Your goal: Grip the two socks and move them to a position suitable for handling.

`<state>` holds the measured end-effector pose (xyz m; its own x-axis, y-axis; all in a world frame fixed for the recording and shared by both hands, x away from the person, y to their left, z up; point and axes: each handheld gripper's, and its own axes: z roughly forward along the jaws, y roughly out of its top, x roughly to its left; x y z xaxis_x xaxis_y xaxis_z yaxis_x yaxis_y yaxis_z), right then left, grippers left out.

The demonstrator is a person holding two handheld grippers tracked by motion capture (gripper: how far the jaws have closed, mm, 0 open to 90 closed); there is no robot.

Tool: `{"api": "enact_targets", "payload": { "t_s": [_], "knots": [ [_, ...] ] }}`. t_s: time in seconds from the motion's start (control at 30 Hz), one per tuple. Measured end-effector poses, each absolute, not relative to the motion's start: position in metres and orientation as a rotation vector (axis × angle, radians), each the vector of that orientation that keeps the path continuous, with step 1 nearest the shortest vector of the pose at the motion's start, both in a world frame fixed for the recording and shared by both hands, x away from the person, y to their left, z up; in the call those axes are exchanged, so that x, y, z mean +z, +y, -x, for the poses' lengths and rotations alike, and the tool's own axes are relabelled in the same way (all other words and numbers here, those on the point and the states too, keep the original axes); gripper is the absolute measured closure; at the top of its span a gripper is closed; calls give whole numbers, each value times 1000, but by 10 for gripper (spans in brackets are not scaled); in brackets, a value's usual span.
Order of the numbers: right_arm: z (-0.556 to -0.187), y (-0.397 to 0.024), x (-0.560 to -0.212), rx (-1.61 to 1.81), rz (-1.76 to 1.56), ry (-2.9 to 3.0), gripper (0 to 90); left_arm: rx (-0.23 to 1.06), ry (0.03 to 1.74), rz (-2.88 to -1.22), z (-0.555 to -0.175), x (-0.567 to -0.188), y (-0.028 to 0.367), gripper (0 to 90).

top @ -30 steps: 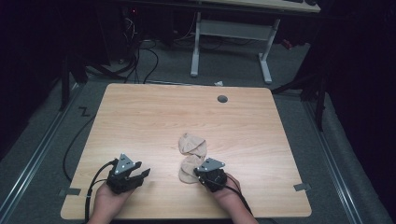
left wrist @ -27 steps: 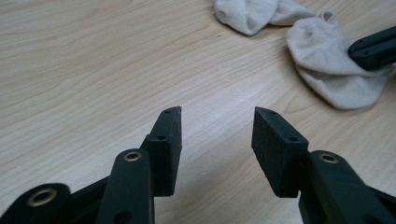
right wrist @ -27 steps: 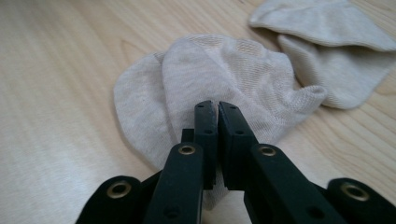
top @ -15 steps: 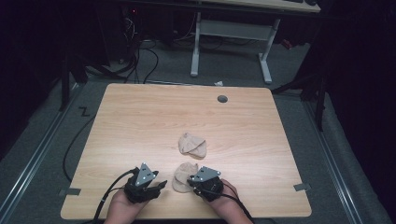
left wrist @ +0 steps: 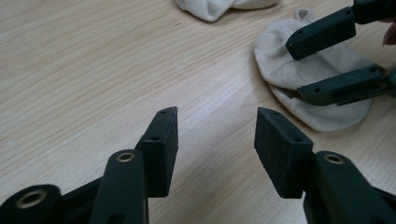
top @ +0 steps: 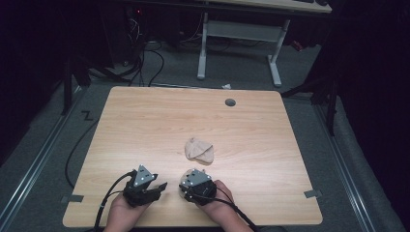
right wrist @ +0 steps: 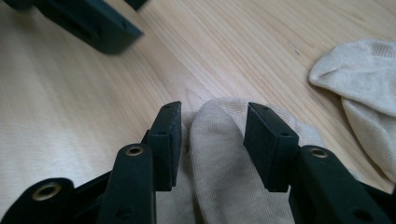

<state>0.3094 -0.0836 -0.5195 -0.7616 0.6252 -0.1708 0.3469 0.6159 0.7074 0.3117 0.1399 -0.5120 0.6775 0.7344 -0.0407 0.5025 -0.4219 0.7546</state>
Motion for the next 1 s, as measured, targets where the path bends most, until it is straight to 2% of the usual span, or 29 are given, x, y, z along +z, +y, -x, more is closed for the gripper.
{"api": "enact_targets", "payload": {
  "t_s": [0.03, 0.1, 0.4, 0.67, 0.83, 1.0],
  "knots": [
    [-310, -81, -522, 916, -770, 2430, 733, 379, 961, -2106, -312, -512, 141, 494],
    [-310, -82, -520, 930, -775, 2402, 851, 369, 971, -2095, -312, -511, 142, 494],
    [-306, -104, -505, 1122, -876, 2312, 867, 362, 919, -2129, -308, -511, 127, 510],
    [-301, -119, -503, 1194, -931, 2242, 867, 273, 785, -2130, -305, -507, 97, 698],
    [-297, -133, -503, 1187, -967, 2205, 866, 261, 739, -2237, -311, -521, 69, 748],
    [-289, -150, -501, 1161, -1000, 2161, 859, 264, 730, -2258, -313, -523, 65, 767]
  ]
}}
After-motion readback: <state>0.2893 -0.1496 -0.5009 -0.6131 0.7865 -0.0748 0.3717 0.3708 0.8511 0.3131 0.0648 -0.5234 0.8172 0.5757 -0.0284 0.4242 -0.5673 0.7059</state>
